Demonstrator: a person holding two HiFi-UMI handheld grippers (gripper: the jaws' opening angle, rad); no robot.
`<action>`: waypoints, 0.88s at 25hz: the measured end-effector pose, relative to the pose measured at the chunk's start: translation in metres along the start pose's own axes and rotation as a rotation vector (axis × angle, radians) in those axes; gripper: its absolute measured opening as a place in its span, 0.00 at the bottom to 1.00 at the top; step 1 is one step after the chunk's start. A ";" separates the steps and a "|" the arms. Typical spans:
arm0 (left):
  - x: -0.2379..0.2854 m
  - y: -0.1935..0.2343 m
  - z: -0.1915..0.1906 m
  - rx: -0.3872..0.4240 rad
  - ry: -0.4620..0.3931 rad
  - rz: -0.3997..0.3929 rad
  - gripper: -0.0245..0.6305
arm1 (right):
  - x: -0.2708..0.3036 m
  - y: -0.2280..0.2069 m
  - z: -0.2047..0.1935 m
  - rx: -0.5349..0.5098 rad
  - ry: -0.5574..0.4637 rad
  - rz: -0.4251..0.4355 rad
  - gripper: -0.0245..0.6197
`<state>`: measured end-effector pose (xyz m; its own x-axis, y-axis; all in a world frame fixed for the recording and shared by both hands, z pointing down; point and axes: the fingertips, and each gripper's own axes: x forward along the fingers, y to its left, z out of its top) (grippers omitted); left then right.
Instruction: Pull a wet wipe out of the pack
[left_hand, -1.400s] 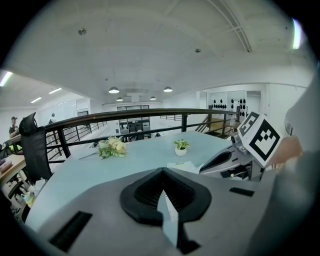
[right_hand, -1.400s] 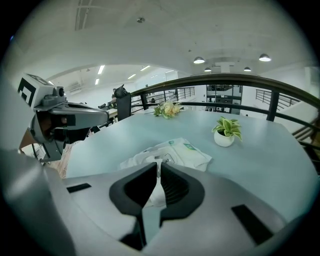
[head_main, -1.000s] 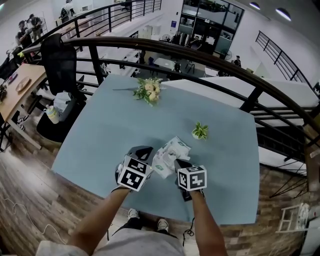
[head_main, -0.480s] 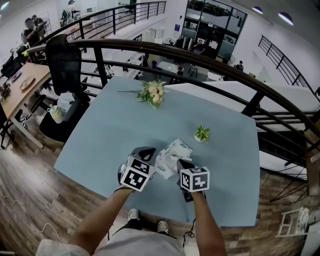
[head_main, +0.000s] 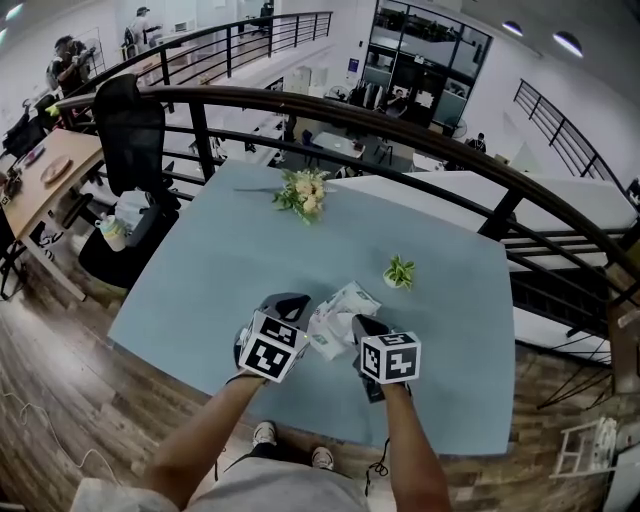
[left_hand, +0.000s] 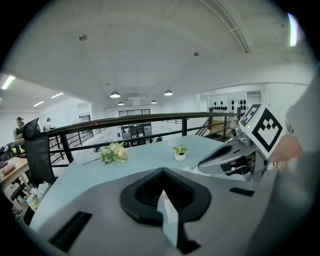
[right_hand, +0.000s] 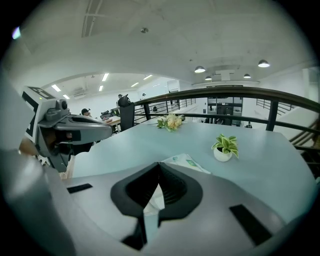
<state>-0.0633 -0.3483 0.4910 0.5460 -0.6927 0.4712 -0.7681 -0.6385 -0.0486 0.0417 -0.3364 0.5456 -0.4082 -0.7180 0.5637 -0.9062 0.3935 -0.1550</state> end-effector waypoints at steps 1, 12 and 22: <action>0.000 -0.001 0.001 0.000 -0.001 0.000 0.03 | -0.001 0.000 0.002 -0.001 -0.004 -0.001 0.05; -0.001 -0.004 0.011 0.013 -0.019 -0.007 0.03 | -0.014 -0.004 0.021 -0.005 -0.059 -0.021 0.05; 0.000 -0.005 0.017 0.022 -0.025 -0.008 0.03 | -0.024 -0.006 0.034 -0.009 -0.098 -0.029 0.05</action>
<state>-0.0539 -0.3510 0.4759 0.5605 -0.6956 0.4494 -0.7565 -0.6509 -0.0641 0.0535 -0.3412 0.5051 -0.3909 -0.7818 0.4857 -0.9170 0.3763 -0.1324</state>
